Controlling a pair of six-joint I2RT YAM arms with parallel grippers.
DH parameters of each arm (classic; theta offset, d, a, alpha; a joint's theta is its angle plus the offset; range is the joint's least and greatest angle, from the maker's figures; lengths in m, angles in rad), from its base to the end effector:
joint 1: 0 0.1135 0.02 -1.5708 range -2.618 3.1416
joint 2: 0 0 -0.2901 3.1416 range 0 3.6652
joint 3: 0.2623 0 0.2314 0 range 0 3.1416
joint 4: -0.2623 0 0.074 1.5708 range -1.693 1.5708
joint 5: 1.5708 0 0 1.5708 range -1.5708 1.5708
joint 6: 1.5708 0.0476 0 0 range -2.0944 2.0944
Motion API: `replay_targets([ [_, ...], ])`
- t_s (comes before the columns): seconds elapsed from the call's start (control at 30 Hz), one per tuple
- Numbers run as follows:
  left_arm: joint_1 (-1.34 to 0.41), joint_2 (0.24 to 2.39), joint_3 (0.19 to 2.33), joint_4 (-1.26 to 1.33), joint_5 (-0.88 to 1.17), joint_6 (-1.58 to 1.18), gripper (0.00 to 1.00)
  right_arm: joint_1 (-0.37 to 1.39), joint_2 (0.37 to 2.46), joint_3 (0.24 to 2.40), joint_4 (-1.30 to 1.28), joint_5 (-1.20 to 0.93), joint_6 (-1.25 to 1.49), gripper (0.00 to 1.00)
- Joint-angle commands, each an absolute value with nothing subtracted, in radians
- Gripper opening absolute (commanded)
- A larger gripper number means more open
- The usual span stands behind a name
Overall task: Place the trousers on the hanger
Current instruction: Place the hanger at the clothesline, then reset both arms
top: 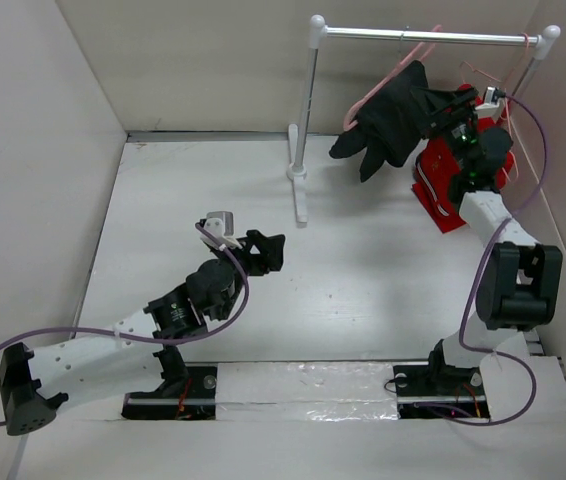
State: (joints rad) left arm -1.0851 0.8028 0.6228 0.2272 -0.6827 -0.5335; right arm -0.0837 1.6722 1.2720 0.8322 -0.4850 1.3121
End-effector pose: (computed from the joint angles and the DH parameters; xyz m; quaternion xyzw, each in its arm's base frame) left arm 0.1012 -0.1274 0.3464 -0.0560 0.6918 -0.3341 0.6377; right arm 0.3845 -0.0100 0.4189 0.1814 0.5309 0.5770 0.5936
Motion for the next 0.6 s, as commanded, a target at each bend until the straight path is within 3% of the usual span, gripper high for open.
replay_targets([
  [0.0, -1.088, 0.801, 0.676, 0.204, -0.715, -0.522, 0.71, -0.095, 1.561, 1.151, 0.917, -0.488, 1.214, 1.0],
  [0.3, -1.088, 0.735, 0.635, 0.147, -0.764, -0.568, 0.71, -0.095, 1.309, 0.691, 0.966, -0.6, 1.048, 1.0],
  [0.57, -1.088, 0.675, 0.572, 0.092, -0.788, -0.627, 0.71, -0.083, 0.993, 0.488, 0.568, -0.608, 0.712, 1.0],
])
